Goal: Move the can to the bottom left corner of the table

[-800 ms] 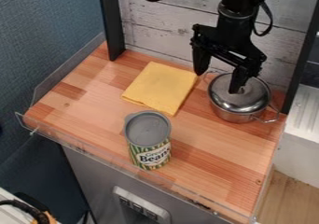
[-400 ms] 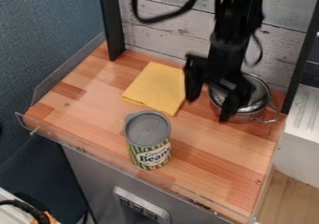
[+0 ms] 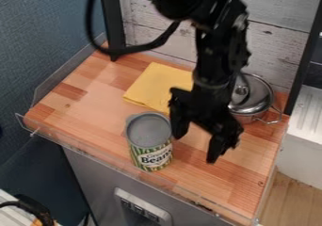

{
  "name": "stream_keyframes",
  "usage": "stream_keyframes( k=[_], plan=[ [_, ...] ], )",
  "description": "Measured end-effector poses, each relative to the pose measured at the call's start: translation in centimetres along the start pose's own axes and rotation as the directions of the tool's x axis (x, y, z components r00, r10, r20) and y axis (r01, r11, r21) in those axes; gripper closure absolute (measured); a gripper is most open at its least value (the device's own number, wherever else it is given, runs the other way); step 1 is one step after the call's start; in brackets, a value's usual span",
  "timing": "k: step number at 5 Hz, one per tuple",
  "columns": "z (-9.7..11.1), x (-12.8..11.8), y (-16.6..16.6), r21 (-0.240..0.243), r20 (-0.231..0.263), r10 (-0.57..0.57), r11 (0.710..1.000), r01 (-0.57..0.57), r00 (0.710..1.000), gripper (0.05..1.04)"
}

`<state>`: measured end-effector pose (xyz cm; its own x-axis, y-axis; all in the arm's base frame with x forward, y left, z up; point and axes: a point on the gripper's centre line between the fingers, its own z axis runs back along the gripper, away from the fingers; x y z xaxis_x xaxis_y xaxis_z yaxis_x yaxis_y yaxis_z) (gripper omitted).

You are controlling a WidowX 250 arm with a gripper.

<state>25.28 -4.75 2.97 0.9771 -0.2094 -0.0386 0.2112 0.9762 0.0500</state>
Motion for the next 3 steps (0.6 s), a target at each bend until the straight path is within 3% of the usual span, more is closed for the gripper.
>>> stream_keyframes(
  k=[1,3],
  plan=[
    [-0.9,-1.0,0.9,0.001,-0.015,0.031,1.0,-0.031,0.999,0.083],
    [-1.5,-1.3,6.4,0.019,-0.053,0.131,0.991,-0.13,0.99,0.083]
  ],
)
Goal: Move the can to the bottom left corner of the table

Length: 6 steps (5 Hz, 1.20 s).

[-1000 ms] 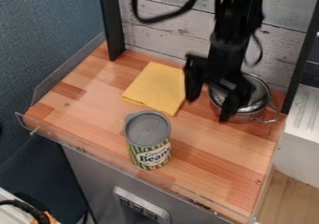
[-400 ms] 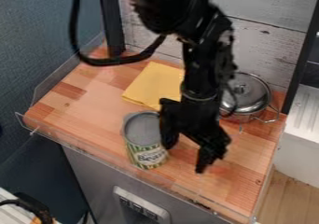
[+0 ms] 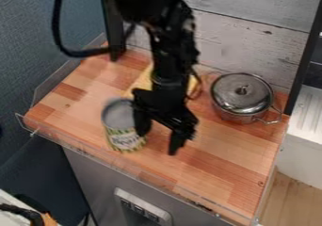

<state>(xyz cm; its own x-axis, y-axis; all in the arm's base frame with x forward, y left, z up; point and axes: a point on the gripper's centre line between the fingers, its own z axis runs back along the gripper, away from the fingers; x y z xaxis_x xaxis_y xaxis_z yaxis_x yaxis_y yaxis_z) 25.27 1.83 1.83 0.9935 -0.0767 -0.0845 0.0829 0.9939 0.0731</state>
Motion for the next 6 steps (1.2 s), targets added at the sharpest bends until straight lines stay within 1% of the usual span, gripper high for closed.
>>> stream_keyframes(
  k=[2,3,4,5,6],
  plan=[
    [0.3,-0.8,5.8,0.042,-0.025,0.055,0.998,-0.053,0.998,0.083],
    [-0.1,-1.4,8.7,0.061,-0.064,0.096,0.994,-0.092,0.993,0.083],
    [0.1,-1.5,10.3,0.076,-0.094,0.115,0.991,-0.108,0.989,0.083],
    [-0.2,-1.9,12.4,0.077,-0.13,0.179,0.982,-0.171,0.975,0.083],
    [-0.3,-1.8,12.5,0.063,-0.125,0.181,0.983,-0.174,0.976,0.083]
  ],
)
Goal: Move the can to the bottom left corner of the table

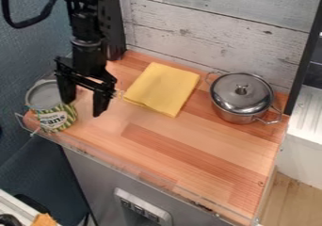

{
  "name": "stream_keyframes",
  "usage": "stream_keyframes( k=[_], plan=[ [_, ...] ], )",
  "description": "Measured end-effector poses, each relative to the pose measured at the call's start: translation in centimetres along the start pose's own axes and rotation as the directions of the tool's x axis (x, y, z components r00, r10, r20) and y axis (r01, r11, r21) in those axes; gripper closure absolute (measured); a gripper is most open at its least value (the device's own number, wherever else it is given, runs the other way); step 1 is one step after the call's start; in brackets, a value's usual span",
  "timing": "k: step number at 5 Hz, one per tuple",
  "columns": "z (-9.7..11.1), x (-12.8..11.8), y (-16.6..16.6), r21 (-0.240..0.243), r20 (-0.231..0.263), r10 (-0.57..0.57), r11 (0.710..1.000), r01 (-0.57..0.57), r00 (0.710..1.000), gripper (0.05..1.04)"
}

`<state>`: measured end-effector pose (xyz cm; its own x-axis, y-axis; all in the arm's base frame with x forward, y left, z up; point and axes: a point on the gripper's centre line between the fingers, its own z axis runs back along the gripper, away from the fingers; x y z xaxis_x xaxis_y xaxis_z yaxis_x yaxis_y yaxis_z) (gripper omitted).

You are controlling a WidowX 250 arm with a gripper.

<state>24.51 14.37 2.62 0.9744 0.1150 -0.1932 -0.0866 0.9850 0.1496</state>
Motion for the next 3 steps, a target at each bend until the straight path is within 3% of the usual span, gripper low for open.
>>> stream_keyframes(
  k=[1,2,3],
  plan=[
    [2.4,0.3,-0.7,-0.031,0.095,-0.009,0.999,0.012,0.995,0.083],
    [5.2,0.3,-1.3,-0.058,0.224,-0.029,0.997,0.043,0.974,0.083],
    [5.6,0.4,-1.4,-0.061,0.25,-0.04,0.997,0.057,0.967,0.083]
  ],
)
